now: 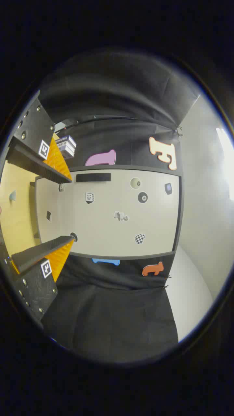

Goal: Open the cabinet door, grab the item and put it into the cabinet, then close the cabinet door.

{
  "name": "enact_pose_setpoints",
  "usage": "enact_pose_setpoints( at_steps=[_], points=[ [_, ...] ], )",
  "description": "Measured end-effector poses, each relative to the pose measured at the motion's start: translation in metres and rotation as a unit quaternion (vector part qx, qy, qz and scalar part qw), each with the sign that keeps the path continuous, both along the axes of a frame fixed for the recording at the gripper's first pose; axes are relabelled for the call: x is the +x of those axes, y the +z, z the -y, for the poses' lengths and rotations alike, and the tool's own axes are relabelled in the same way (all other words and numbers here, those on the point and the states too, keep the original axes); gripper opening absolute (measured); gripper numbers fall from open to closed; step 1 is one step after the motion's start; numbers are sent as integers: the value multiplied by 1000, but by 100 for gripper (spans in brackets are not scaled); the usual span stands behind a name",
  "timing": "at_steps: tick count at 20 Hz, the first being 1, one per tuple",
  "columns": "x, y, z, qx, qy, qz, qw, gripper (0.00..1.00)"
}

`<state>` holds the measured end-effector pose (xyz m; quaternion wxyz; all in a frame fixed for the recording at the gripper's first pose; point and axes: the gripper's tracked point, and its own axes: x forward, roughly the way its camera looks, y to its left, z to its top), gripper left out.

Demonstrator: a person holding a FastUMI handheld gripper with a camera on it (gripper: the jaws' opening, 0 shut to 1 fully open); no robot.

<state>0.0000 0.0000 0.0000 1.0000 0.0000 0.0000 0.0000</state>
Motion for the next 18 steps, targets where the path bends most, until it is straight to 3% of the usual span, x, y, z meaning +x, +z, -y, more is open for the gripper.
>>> enact_pose_setpoints(
  at_steps=[18],
  points=[
    [1, -5, -6, -2, 18, -17, 1000, 96]
  ],
)
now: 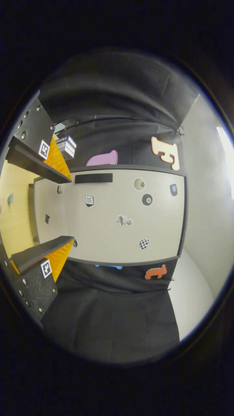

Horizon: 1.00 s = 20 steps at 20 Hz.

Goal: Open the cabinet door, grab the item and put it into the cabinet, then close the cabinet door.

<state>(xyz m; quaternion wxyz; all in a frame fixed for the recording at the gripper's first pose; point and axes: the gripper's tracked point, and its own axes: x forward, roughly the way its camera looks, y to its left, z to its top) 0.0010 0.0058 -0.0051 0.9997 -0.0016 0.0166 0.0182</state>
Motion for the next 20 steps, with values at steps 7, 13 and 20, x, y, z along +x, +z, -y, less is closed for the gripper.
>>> enact_pose_setpoints(
  at_steps=[7, 13, 20],
  points=[
    [45, -10, -36, 3, 37, -11, 999, 96],
    [98, -20, -69, 13, 62, -19, 998, 96],
    [152, -30, -96, 25, 71, -26, 997, 96]
  ],
)
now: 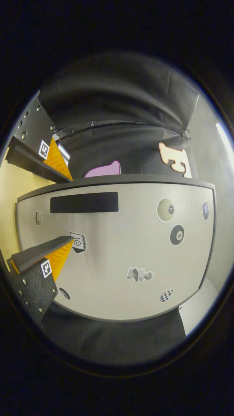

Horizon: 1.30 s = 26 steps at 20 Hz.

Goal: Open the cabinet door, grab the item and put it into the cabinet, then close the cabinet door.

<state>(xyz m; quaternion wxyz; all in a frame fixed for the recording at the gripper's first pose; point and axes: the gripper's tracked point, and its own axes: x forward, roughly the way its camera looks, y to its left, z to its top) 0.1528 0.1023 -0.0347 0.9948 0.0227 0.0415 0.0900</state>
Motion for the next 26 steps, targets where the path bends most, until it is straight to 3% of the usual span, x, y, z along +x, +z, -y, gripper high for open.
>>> enact_pose_setpoints(
  at_steps=[3, 9, 12, 15, 16, 17, 24, 25, 26],
  points=[
    [16, -1, -4, 3, -8, 2, 1000, 94],
    [29, 0, -6, 9, -21, 5, 1000, 60],
    [33, -9, -14, 21, -7, -10, 1000, 60],
    [28, -2, -12, 13, -18, -1, 1000, 36],
    [24, -3, -13, 13, -16, -3, 1000, 36],
    [29, -2, -14, 14, -17, 0, 1000, 28],
    [23, -7, -7, 10, -19, -13, 1000, 29],
    [14, -4, -7, 12, -19, -11, 1000, 18],
    [10, -4, -5, 14, -19, -14, 1000, 18]
  ],
)
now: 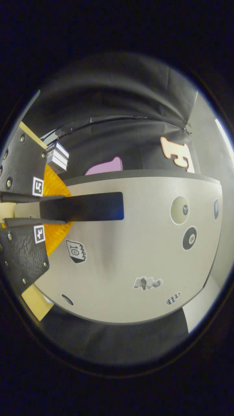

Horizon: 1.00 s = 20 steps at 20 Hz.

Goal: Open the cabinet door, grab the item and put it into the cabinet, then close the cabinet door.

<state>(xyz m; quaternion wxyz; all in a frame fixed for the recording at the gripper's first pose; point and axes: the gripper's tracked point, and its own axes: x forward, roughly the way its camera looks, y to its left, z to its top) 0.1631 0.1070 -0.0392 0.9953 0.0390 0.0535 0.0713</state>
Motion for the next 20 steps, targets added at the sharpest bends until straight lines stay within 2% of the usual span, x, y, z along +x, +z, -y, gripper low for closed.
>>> enact_pose_setpoints(
  at_steps=[12, 20],
  points=[
    [-52, 4, 39, 7, -43, 3, 999, 18],
    [-81, 5, 81, -1, -94, -2, 996, 17]
  ],
)
